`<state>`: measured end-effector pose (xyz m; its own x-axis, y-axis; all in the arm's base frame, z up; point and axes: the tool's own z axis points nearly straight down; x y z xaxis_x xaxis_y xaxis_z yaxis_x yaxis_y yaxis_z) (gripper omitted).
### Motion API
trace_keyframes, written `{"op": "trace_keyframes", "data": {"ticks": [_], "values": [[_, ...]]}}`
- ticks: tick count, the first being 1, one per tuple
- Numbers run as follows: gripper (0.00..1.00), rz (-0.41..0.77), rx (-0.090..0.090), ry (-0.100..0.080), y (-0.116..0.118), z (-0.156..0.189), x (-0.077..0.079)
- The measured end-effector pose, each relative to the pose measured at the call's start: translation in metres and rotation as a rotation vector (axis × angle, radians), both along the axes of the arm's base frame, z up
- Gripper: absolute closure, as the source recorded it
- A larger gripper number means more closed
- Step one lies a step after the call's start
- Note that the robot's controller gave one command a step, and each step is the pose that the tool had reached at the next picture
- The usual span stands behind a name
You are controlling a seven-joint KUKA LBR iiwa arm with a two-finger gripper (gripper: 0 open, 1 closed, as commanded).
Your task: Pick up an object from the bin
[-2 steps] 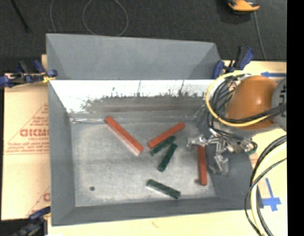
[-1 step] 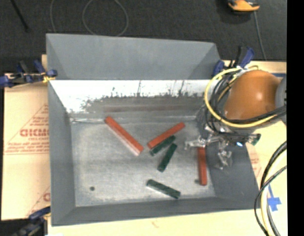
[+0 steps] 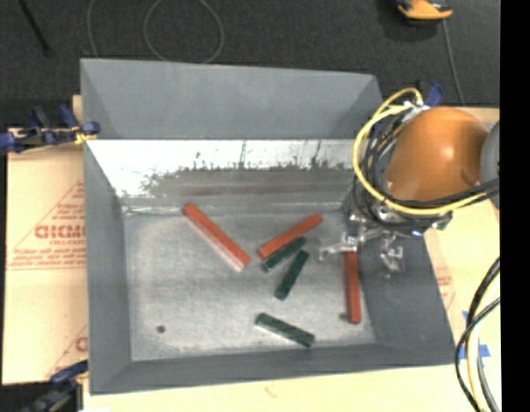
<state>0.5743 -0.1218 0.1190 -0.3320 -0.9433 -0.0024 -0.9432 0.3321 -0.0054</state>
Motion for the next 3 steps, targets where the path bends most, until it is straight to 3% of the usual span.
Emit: {"op": "trace_keyframes", "data": {"ticks": [1, 2, 3], "values": [[0.0, 0.476, 0.003, -0.007, -0.01, -0.043, 0.007], [0.0, 0.591, 0.001, -0.002, 0.02, -0.047, -0.011], [1.0, 0.584, 0.0, 0.003, 0.017, -0.048, -0.013]]}}
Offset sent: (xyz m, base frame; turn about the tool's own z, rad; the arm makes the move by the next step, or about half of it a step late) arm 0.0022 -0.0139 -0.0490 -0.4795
